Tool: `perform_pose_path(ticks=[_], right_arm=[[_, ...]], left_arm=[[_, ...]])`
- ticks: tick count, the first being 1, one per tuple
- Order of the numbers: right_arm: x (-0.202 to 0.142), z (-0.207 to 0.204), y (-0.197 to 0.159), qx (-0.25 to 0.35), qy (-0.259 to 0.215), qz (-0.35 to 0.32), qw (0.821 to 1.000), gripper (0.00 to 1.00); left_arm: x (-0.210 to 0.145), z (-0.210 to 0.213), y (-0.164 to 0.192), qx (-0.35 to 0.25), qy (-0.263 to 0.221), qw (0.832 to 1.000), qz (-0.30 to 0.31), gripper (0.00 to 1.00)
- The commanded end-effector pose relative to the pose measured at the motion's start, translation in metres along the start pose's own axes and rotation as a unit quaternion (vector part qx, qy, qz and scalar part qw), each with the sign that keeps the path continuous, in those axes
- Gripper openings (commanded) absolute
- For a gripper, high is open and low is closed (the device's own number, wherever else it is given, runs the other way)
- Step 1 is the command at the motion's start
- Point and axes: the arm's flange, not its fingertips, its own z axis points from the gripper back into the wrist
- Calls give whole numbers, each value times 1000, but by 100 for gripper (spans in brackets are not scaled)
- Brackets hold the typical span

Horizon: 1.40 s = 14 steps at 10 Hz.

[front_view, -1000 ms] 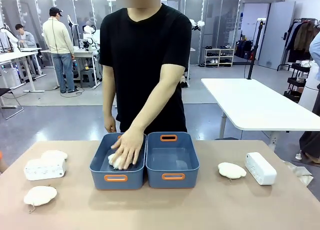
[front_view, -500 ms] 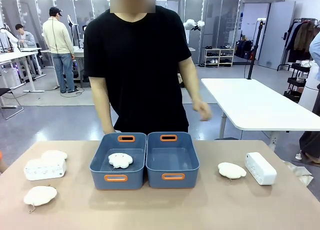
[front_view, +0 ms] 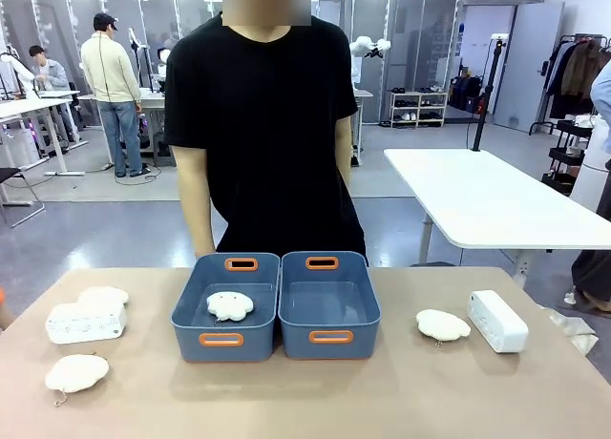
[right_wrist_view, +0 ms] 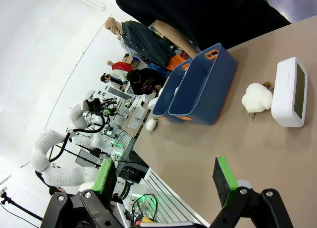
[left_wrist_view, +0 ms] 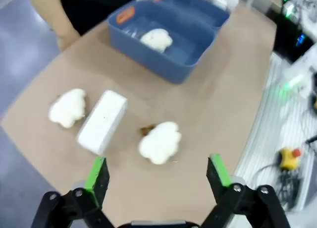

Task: Sort the digital clocks into the basket.
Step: Pick up the Digital clock from the table and place it into the empty Plastic storage basket.

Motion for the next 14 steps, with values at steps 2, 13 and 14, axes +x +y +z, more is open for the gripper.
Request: perform_pose_path(ticks=[2, 13, 14], right_arm=[[1, 0, 1, 3, -2, -1, 1000, 100], [1, 0, 1, 3, -2, -1, 1000, 100], [1, 0, 1, 3, -2, -1, 1000, 100]], left_arm=[[29, -70, 27, 164, 205, 918, -298, 100], [32, -213, 57, 2, 349, 908, -230, 100], [32, -229, 60, 43, 321, 913, -250, 100]])
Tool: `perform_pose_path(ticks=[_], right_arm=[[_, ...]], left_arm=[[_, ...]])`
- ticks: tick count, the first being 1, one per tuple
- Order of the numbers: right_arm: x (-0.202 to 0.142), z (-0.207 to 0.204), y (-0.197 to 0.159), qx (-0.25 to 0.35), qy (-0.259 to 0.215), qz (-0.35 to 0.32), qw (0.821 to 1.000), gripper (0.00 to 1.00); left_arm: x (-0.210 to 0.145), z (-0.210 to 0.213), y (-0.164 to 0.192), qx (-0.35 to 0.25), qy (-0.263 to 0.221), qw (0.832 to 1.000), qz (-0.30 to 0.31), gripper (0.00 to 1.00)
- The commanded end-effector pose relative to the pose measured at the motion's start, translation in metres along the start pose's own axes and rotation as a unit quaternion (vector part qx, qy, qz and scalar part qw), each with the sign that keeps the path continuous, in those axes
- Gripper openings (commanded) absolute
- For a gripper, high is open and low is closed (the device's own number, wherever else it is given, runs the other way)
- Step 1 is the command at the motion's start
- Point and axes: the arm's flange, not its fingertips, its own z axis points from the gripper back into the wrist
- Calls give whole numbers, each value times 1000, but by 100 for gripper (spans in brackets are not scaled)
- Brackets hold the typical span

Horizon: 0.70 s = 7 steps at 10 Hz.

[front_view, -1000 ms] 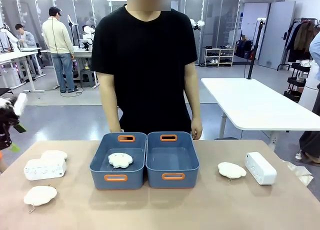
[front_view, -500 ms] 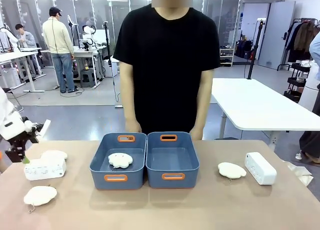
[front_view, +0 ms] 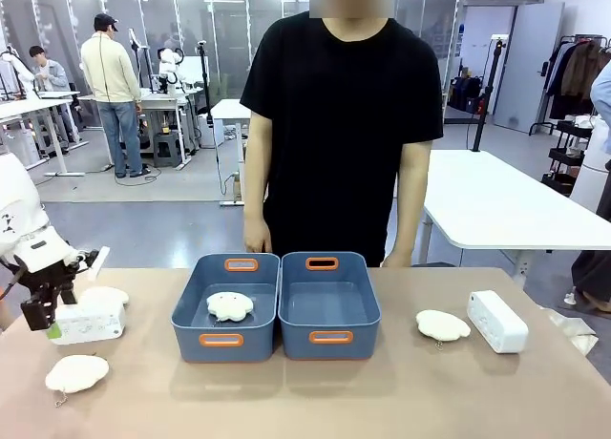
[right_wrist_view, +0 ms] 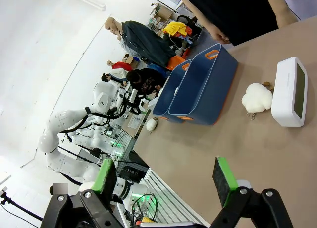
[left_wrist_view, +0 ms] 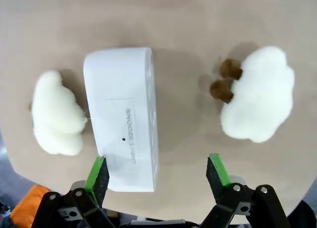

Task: Sort the digital clocks into the basket.
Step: Pick up the Digital clock from the table and place it into the empty Plastic storage basket.

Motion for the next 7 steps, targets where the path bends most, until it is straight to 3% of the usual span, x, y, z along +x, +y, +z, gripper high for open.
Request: perform_pose_path(ticks=[1, 7], right_arm=[[1, 0, 1, 3, -2, -1, 1000, 100], [1, 0, 1, 3, -2, -1, 1000, 100]], left_arm=[[13, -18, 7, 43, -12, 999, 0, 100], [13, -34, 3, 19, -9, 1000, 9, 100]])
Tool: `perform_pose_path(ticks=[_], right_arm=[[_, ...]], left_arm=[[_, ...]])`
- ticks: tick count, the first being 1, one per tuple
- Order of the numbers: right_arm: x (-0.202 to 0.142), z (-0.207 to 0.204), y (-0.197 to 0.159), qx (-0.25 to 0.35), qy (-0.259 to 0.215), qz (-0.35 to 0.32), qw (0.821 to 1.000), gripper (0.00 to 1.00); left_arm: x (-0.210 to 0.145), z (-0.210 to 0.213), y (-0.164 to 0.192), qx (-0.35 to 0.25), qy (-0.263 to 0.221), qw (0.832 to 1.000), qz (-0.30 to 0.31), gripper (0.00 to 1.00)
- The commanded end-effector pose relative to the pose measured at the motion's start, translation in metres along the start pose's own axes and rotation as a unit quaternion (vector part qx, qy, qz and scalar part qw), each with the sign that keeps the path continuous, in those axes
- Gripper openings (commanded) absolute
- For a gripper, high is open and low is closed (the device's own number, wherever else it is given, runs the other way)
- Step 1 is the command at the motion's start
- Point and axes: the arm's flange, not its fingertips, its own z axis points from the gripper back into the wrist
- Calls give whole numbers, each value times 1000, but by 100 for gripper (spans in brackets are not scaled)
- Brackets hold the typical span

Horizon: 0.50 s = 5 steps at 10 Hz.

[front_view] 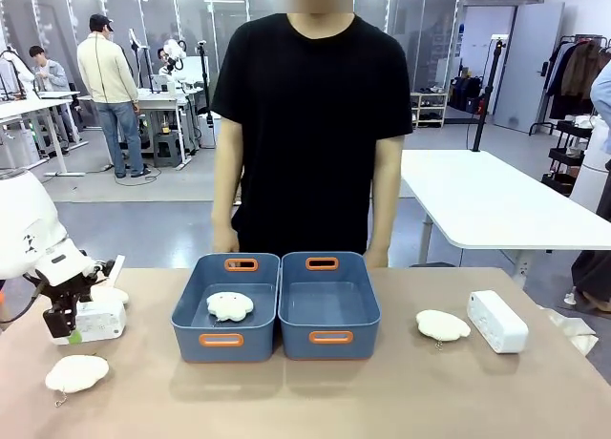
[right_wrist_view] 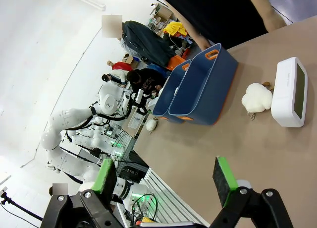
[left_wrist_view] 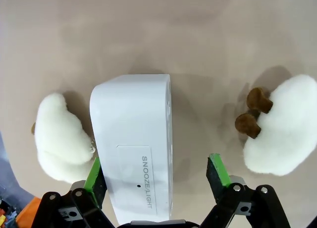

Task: Sort the digital clocks into the basket.
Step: Pick up the Digital clock from the table and place it into the empty Plastic storage basket.

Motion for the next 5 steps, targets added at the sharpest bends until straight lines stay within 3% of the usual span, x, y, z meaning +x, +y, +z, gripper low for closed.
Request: perform_pose_path(ticks=[1, 3, 4, 5], right_arm=[[1, 0, 1, 3, -2, -1, 1000, 100], [1, 0, 1, 3, -2, -1, 1000, 100], [1, 0, 1, 3, -2, -1, 1000, 100], [1, 0, 1, 3, -2, -1, 1000, 100]], left_arm=[[-2, -2, -2, -1, -2, 1000, 14, 100], [-2, -4, -8, -2, 8, 1000, 16, 100], [-3, -6, -8, 6, 7, 1000, 10, 56], [-3, -6, -9, 3, 8, 1000, 13, 40]])
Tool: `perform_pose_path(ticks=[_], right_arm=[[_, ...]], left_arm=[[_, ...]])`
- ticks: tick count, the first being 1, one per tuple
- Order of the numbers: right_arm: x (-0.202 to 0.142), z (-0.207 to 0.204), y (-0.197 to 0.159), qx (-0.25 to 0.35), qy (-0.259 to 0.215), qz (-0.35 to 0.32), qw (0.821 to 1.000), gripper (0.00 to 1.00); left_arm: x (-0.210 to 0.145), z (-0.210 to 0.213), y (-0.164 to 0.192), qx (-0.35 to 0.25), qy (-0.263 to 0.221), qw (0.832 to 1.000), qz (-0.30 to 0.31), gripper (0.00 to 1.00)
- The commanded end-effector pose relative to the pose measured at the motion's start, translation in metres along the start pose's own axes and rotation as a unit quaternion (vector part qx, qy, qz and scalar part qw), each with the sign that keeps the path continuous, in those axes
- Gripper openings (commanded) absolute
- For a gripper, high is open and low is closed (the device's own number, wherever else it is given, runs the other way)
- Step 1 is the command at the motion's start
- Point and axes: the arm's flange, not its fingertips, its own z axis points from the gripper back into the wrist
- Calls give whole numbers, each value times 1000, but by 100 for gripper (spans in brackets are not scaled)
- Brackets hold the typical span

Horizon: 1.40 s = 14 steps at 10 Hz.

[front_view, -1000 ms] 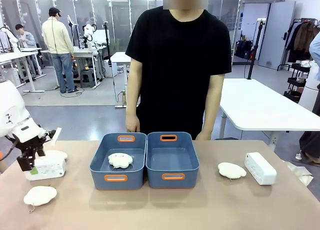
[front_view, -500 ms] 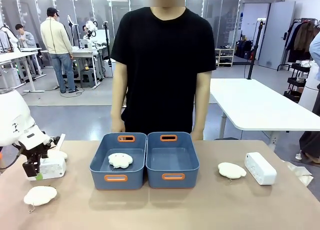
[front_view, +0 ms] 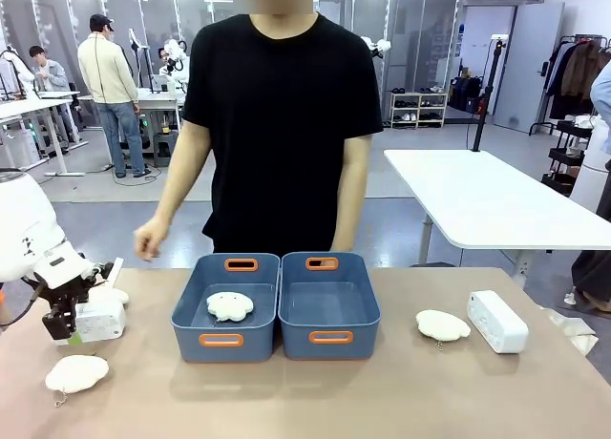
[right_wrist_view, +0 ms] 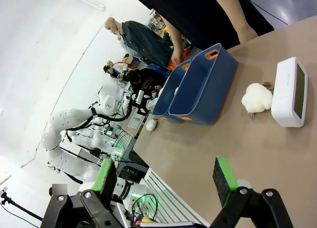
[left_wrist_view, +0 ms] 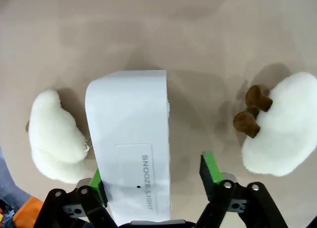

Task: Sort the digital clocks into the basket.
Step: Pick up the Digital clock from the table and place it into the empty Plastic storage basket.

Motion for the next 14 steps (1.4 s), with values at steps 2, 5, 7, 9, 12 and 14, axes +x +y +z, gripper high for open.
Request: perform_pose_path(ticks=[2, 5, 7, 9, 12, 14], right_arm=[[1, 0, 1, 3, -2, -1, 1000, 100], [1, 0, 1, 3, -2, -1, 1000, 100], [1, 0, 1, 3, -2, -1, 1000, 100], [1, 0, 1, 3, -2, -1, 1000, 100], [1, 0, 1, 3, -2, -1, 1000, 100], [1, 0, 1, 3, -2, -1, 1000, 100]], left_arm=[[1, 1, -3, 11, -3, 1000, 13, 0], [1, -1, -4, 14, -4, 1000, 16, 4], [0, 5, 3, 12, -1, 1000, 3, 0], [0, 5, 3, 12, -1, 1000, 3, 0], [0, 5, 3, 12, -1, 1000, 3, 0], [0, 5, 3, 12, -1, 1000, 3, 0]])
